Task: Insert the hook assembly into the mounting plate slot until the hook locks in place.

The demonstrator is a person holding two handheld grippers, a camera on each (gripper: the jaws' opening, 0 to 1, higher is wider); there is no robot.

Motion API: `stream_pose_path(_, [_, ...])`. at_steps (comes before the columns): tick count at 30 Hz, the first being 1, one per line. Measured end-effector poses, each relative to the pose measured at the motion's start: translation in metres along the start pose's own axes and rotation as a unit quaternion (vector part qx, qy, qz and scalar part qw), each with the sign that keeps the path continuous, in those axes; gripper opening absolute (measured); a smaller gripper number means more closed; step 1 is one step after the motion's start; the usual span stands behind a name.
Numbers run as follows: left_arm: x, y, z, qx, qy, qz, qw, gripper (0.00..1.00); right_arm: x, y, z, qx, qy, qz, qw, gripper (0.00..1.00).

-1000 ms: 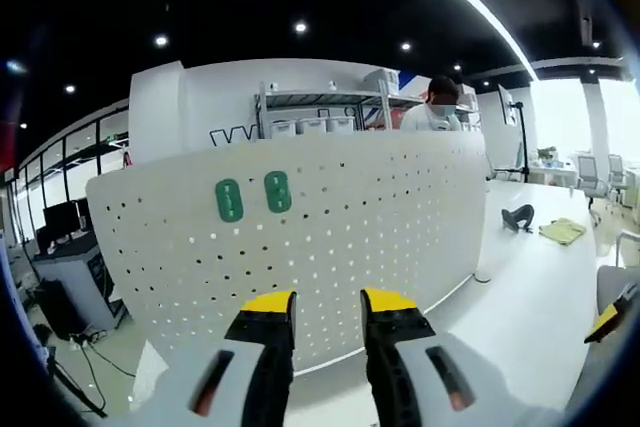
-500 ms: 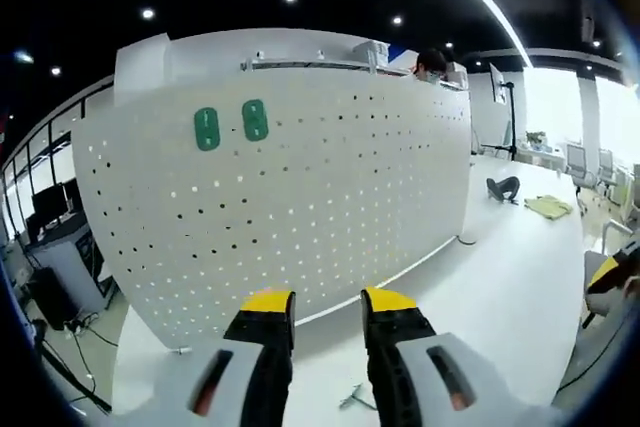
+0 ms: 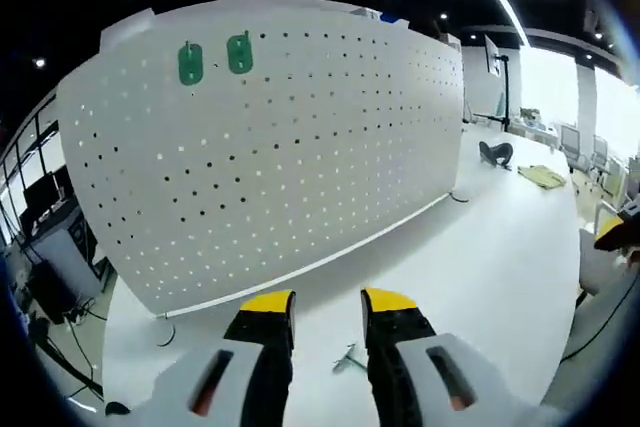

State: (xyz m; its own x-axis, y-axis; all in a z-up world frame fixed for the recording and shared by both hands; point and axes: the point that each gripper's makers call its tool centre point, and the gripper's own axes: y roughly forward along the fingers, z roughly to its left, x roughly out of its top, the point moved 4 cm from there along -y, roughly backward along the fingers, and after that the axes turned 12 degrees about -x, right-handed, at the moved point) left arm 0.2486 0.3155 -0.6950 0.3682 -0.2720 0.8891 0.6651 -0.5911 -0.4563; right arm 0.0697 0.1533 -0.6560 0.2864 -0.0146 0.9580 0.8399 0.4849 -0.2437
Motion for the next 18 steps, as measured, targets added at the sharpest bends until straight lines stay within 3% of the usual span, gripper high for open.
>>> stream_pose_path(7, [-0.03, 0.005, -0.003, -0.009, -0.002, 0.038, 0.9993, 0.26, -0.001, 0.0, 0.0, -0.003, 0.003, 0.002, 1.0, 0.57])
stream_pose_path(18, [-0.064, 0.01, -0.004, -0.015, 0.011, 0.087, 0.9961, 0.23, -0.007, 0.001, 0.0, -0.001, 0.008, 0.011, 0.9999, 0.57])
